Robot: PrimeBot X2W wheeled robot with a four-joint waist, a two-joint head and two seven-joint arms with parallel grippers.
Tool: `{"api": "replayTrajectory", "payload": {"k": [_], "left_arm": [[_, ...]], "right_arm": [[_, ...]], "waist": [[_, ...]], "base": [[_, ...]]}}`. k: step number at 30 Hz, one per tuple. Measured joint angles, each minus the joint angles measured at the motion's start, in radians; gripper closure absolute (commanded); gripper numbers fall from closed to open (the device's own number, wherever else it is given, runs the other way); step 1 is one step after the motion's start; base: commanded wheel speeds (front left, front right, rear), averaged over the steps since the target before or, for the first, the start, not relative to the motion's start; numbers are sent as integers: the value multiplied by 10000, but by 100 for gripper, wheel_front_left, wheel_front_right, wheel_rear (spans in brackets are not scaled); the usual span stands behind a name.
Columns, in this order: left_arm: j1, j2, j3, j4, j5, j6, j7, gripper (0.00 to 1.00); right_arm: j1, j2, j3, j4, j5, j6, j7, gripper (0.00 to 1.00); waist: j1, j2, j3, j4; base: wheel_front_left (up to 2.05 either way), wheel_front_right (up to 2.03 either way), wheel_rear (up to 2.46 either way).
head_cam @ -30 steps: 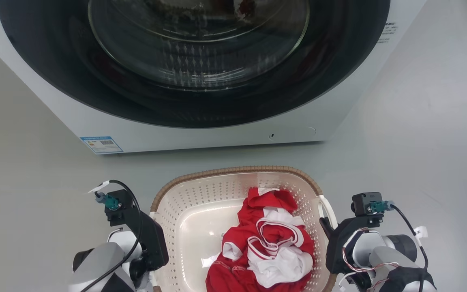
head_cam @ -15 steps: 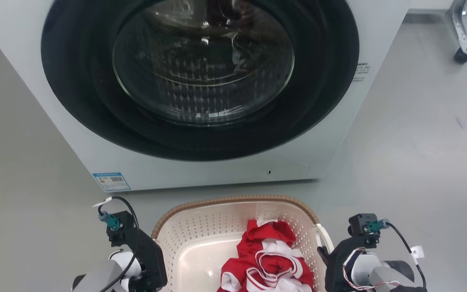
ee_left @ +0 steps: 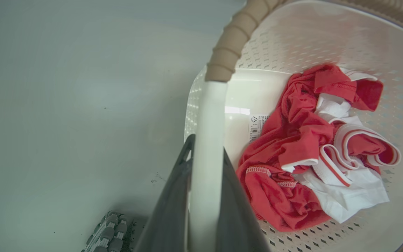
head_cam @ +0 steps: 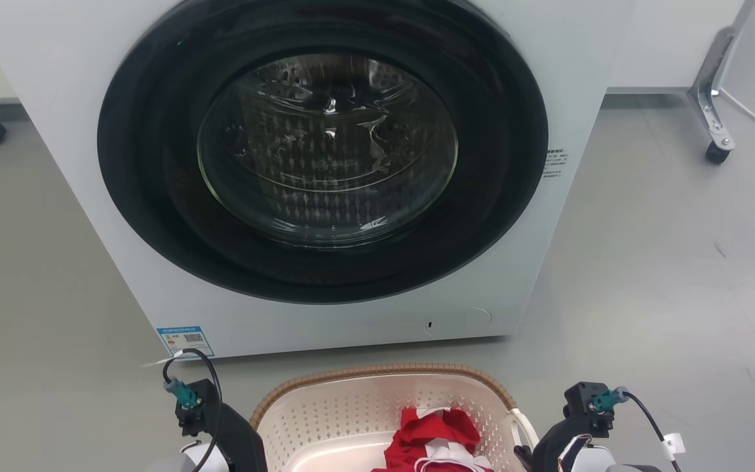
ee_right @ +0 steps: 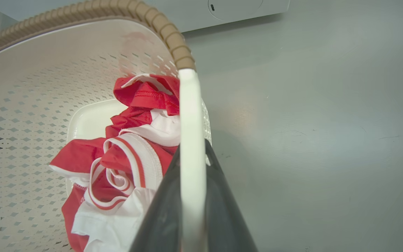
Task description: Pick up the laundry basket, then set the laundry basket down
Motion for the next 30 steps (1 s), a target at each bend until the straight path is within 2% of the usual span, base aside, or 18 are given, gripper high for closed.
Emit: {"api": "replayTrajectory", "payload": {"k": [30], "left_arm": [[404, 21, -211, 17, -276, 142, 539, 100]], "right_arm": [[391, -2, 341, 40, 863, 0, 445, 100]], "waist": [[1, 2, -474, -145]], "base": [[0, 0, 0]]}}
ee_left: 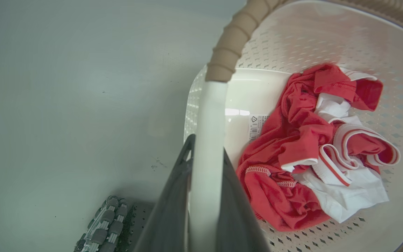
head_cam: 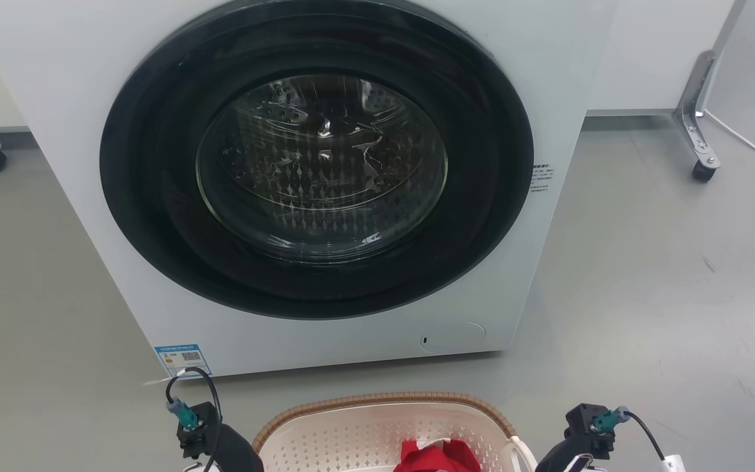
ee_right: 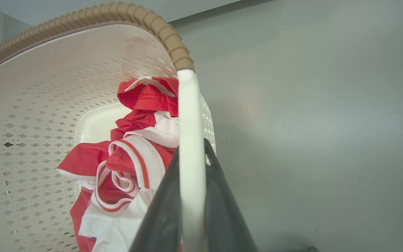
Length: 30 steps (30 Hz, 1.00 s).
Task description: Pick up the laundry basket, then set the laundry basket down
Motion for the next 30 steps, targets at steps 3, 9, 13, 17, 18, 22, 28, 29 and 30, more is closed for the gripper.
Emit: {"api": "replayTrajectory", "payload": {"k": [3, 9, 13, 17, 18, 22, 28, 29, 30], "left_arm": [[2, 0, -15, 0, -4, 4, 4, 100], [2, 6, -46, 0, -10, 31, 44, 100], [2, 8, -71, 0, -48, 31, 44, 100], [2, 6, -94, 0, -86, 31, 44, 100], [2, 6, -100, 0, -92, 31, 44, 100], [2, 4, -138, 0, -100, 31, 44, 100], [2, 0, -157, -2, -171, 46, 27, 100], [1, 0, -161, -4, -255, 75, 25, 100], [1, 0, -171, -6, -307, 77, 15, 100]], "right_arm": [[0, 0, 35, 6, 17, 0, 0, 100], [0, 0, 98, 12, 117, 0, -2, 100], [-1, 0, 121, 38, 186, 0, -4, 100], [-7, 0, 155, 86, 276, 0, -12, 100], [-7, 0, 163, 98, 276, 0, -13, 100], [-14, 2, 178, 140, 355, 0, -19, 100], [-29, 4, 213, 178, 378, 0, -96, 100], [-33, 4, 221, 180, 382, 0, -107, 100], [-42, 4, 228, 190, 410, 0, -111, 100]], "waist": [[0, 0, 0, 3], [0, 0, 6, 18], [0, 0, 8, 35], [0, 0, 11, 48], [0, 0, 12, 51], [0, 0, 19, 65], [0, 0, 40, 84], [0, 0, 44, 87], [0, 0, 49, 90]], "base": [[0, 0, 0], [0, 0, 0], [0, 0, 0], [0, 0, 0], [0, 0, 0], [0, 0, 0], [0, 0, 0], [0, 0, 0], [0, 0, 0]]}}
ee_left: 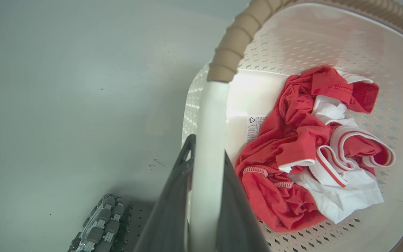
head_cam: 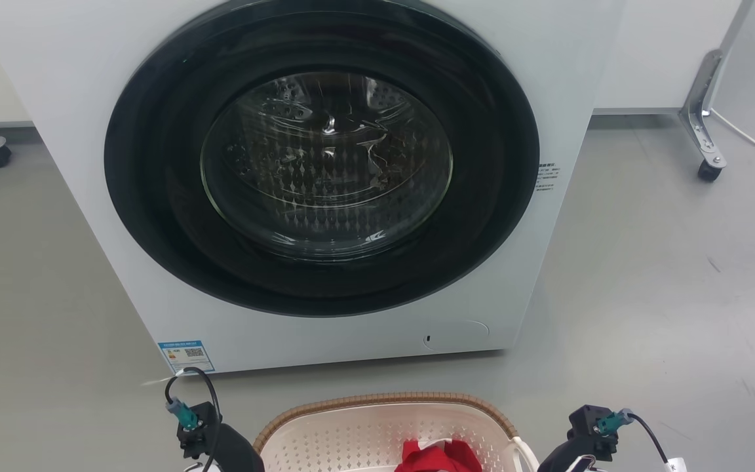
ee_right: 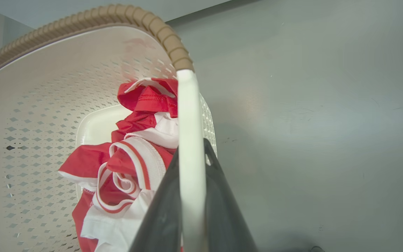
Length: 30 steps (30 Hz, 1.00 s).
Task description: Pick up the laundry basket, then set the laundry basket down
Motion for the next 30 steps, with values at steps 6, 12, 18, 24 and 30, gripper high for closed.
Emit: {"api": "replayTrajectory", "payload": {"k": [6, 12, 18, 24, 30], "left_arm": [[-35, 0, -46, -19, -35, 0, -198, 100], [-151, -6, -48, -84, -27, 0, -571, 100], [-291, -17, -127, -226, 61, 13, -1068, 100], [-579, 8, -242, -460, 188, 44, -1453, 100], [-825, 33, -332, -629, 236, 84, -1776, 100]], "right_arm": [[-61, 0, 38, 13, 25, 0, -180, 100], [-227, 8, 54, 63, 21, 0, -546, 100], [-407, 17, 75, 119, -54, 2, -1016, 100], [-848, -2, 117, 109, -159, 0, -1452, 100], [-1283, -77, 240, 69, -374, 0, -1722, 100]], "waist": [[0, 0, 112, 7], [0, 0, 379, -23], [1, 0, 887, -53], [1, 1, 1574, -66], [2, 1, 2386, -75]], "base": [[0, 0, 0], [0, 0, 0], [0, 0, 0], [0, 0, 0], [0, 0, 0]]}}
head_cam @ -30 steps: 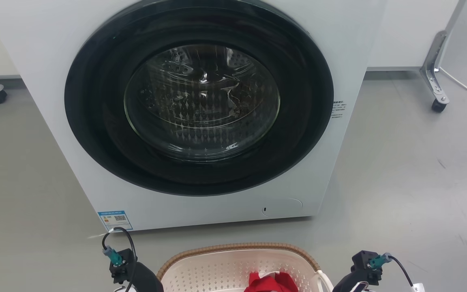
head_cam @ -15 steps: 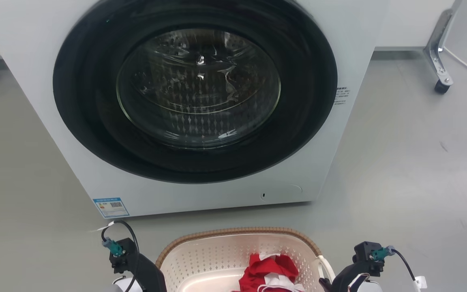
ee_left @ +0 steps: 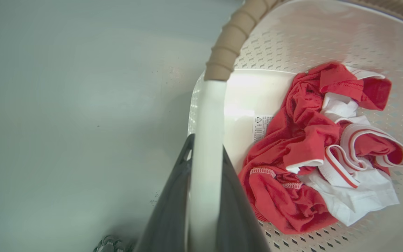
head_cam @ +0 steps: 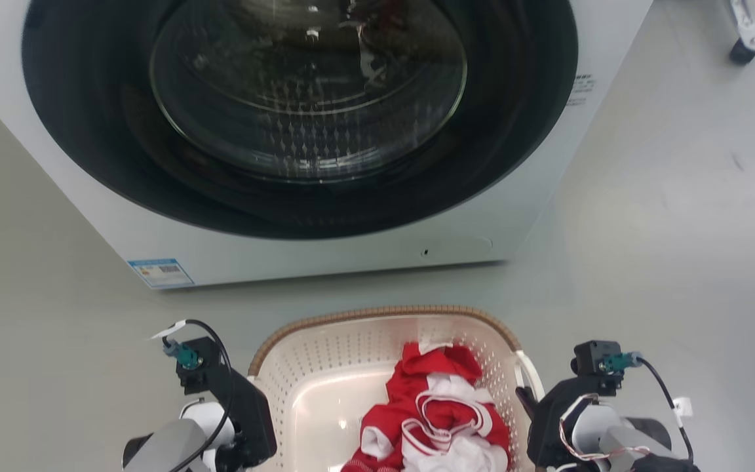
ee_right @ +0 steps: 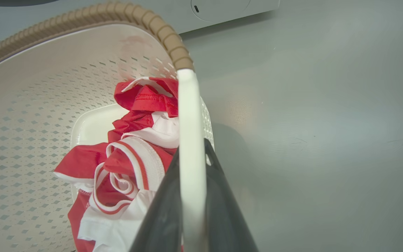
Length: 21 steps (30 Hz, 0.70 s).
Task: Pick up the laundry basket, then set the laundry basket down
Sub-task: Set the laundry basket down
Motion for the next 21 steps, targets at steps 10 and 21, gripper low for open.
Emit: {"api": "replayTrajectory", "payload": {"k": [10, 21], "left_arm": [[-787, 19, -33, -253, 90, 194, -637, 100], [-1743, 42, -27, -554, 100, 401, -1220, 100]], "right_arm": [[-1025, -234, 236, -267, -320, 0, -418, 100], [-2149, -483, 533, -474, -711, -12, -886, 100]], "waist": [[1, 1, 1457, 9], [0, 1, 3098, 68]], "base": [[0, 0, 0], [0, 0, 0]]}}
